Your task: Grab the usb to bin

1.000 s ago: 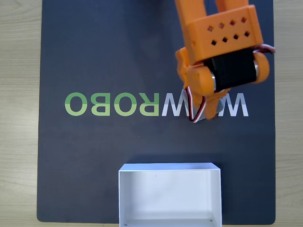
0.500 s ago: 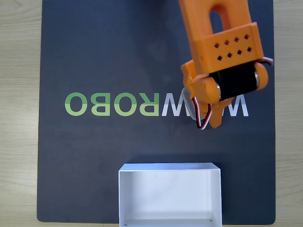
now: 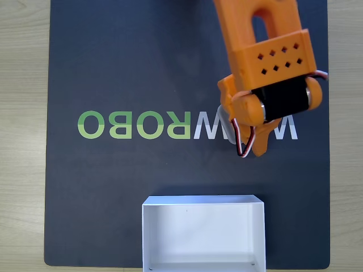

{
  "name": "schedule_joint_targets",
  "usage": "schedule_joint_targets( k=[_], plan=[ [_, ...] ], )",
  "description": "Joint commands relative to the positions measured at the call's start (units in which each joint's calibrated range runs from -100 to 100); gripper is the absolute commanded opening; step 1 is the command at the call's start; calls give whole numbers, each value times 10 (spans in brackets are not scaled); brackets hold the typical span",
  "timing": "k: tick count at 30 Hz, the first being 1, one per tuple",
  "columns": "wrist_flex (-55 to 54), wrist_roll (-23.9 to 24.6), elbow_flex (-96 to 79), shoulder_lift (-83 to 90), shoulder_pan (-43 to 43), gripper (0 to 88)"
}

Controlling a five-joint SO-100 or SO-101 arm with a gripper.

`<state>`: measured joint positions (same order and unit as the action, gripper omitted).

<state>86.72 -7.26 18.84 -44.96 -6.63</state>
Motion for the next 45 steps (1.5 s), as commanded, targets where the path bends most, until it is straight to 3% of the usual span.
schedule_joint_targets(
  k=[1, 6, 9, 21, 27, 45],
  plan=[
    [-8, 1, 16, 7, 0, 386],
    [-10, 1, 16, 7, 0, 184],
    [-13, 0, 16, 11, 1, 126],
    [-2, 4, 20, 200, 12, 122],
    [71, 4, 26, 324, 21, 122],
    [106, 0, 16, 648, 199, 122]
  ],
)
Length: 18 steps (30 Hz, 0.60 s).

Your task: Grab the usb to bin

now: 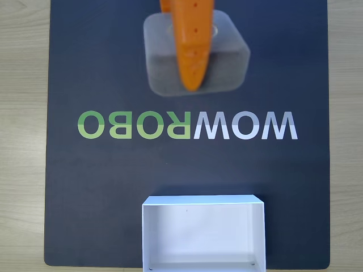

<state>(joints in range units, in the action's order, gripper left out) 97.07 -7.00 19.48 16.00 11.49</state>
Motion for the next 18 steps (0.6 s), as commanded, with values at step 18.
schedule_joint_targets(
  k=[18],
  plan=[
    [-81, 4, 201, -280, -19, 122]
  ],
)
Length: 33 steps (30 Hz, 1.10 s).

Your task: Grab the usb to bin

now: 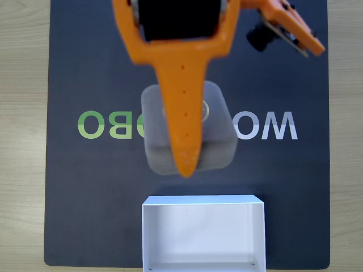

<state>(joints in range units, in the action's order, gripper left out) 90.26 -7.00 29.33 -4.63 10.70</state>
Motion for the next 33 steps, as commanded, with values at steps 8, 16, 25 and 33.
schedule_joint_targets(
  k=[8, 16, 25, 33],
  plan=[
    [-13, 53, 383, -352, -22, 122],
    [-81, 76, 558, -538, -17, 113],
    [-139, 76, 567, -617, -16, 113],
    [-138, 75, 562, -657, -4, 113]
  ],
)
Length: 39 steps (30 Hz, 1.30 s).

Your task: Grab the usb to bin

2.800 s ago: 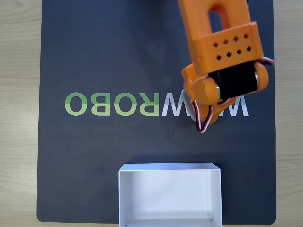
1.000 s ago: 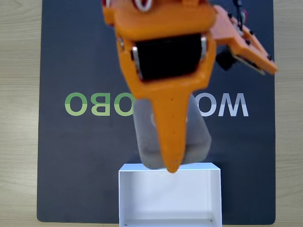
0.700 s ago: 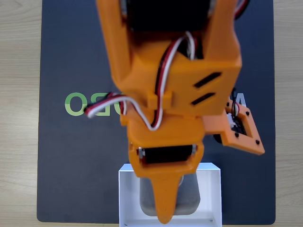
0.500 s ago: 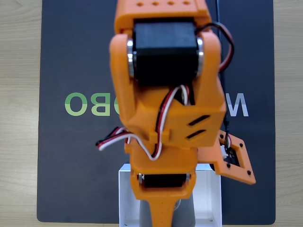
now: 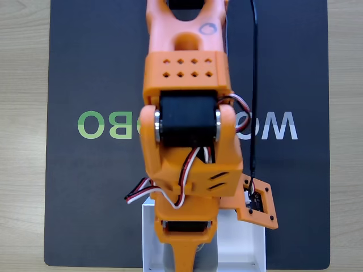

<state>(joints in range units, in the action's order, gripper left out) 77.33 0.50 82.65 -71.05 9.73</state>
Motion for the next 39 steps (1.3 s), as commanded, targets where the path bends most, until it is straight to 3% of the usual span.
schedule_joint_targets(
  k=[1, 11, 20, 25, 36, 39],
  plan=[
    [-10, -2, 33, 5, 5, 118],
    [-10, -3, 28, 4, 0, 134],
    [-10, -5, 30, 5, -13, 426],
    [-9, -44, 29, 16, -26, 533],
    [-2, -44, 15, 71, -32, 530],
    [-1, -38, -29, 121, -28, 423]
  ],
)
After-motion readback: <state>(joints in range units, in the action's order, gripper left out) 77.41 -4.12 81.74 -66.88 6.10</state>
